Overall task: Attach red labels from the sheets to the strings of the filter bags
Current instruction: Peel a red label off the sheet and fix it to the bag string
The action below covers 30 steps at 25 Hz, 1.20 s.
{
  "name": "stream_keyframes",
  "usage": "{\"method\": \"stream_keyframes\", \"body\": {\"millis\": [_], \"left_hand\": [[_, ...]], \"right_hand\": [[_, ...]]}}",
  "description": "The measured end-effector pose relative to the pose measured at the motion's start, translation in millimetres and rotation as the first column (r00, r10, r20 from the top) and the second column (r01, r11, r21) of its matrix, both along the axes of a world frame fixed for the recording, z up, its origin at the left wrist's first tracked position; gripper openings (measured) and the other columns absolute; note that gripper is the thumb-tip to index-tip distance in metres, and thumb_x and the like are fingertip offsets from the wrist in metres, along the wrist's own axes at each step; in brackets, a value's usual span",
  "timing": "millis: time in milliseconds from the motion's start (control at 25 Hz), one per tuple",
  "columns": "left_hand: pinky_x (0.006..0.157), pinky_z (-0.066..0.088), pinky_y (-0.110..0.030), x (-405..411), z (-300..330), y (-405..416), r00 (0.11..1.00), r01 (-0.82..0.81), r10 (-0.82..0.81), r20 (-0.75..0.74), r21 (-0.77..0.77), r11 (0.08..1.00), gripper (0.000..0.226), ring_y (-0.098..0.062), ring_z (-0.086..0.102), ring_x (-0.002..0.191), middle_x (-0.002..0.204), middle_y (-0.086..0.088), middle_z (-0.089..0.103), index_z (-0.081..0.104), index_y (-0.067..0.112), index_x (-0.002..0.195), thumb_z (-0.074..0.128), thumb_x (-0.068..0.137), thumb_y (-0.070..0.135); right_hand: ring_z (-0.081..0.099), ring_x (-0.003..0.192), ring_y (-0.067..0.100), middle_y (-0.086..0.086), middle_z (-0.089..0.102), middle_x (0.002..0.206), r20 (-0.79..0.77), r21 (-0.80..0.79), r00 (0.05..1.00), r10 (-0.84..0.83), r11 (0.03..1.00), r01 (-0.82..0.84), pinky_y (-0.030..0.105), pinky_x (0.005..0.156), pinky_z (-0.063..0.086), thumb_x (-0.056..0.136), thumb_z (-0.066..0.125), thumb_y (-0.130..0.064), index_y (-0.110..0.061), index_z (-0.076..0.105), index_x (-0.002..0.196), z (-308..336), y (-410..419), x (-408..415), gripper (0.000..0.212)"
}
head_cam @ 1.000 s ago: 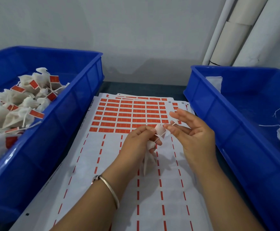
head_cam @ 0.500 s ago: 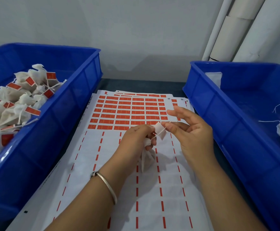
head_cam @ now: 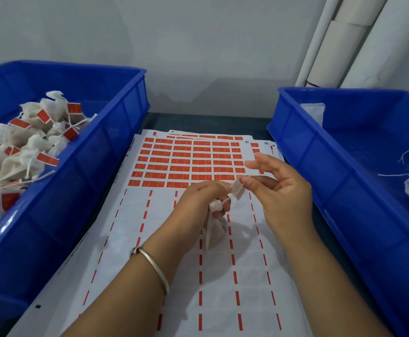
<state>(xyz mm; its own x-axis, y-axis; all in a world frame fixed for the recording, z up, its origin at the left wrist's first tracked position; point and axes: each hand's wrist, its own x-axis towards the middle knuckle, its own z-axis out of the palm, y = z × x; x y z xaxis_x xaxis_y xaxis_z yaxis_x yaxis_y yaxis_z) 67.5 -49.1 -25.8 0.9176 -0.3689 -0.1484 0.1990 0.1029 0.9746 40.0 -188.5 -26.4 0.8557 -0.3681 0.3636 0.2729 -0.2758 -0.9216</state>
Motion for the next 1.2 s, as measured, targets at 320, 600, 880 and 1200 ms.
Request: {"method": "stream_keyframes", "body": {"millis": [320, 600, 880, 1200], "left_hand": [[0.045, 0.041, -0.010, 1, -1, -7, 0.997, -0.071, 0.060, 0.051, 0.259, 0.963, 0.029, -0.008, 0.048, 0.052, 0.050, 0.011, 0.055, 0.065, 0.024, 0.059, 0.062, 0.088, 0.028], [0.047, 0.037, -0.010, 2, -3, -9, 0.987, -0.094, 0.045, 0.153, 0.331, 0.939, 0.015, -0.007, 0.051, 0.052, 0.049, 0.021, 0.055, 0.062, 0.031, 0.078, 0.055, 0.091, 0.031], [0.039, 0.037, -0.003, -3, 3, -7, 0.991, -0.130, 0.121, 0.052, 0.250, 0.959, 0.023, -0.001, 0.061, 0.060, 0.059, 0.023, 0.060, 0.058, 0.032, 0.071, 0.053, 0.093, 0.032], [0.052, 0.034, -0.021, 4, 6, -5, 0.939, -0.163, 0.197, -0.281, 0.139, 0.977, 0.030, -0.007, 0.039, 0.038, 0.047, 0.000, 0.052, 0.062, 0.016, 0.079, 0.048, 0.094, 0.038]], "right_hand": [[0.065, 0.088, -0.008, -0.037, 0.063, 0.097, 0.011, -0.019, 1.000, 0.011, 1.000, -0.011, 0.006, 0.065, 0.049, 0.071, 0.072, -0.034, -0.050, 0.059, 0.094, -1, 0, 0, 0.031], [0.063, 0.089, -0.011, -0.044, 0.060, 0.091, -0.001, -0.033, 1.000, 0.026, 0.999, -0.026, 0.004, 0.061, 0.047, 0.070, 0.068, -0.037, -0.051, 0.058, 0.095, -3, 4, -1, 0.031], [0.066, 0.082, -0.009, -0.042, 0.062, 0.088, 0.001, -0.034, 1.000, 0.010, 0.999, -0.010, 0.005, 0.061, 0.048, 0.075, 0.073, -0.028, -0.050, 0.058, 0.094, -3, 2, 0, 0.033], [0.066, 0.084, -0.008, -0.044, 0.060, 0.089, -0.010, -0.033, 1.000, 0.007, 0.999, -0.008, 0.003, 0.063, 0.047, 0.073, 0.072, -0.033, -0.051, 0.058, 0.095, -3, 7, -1, 0.032]]}}
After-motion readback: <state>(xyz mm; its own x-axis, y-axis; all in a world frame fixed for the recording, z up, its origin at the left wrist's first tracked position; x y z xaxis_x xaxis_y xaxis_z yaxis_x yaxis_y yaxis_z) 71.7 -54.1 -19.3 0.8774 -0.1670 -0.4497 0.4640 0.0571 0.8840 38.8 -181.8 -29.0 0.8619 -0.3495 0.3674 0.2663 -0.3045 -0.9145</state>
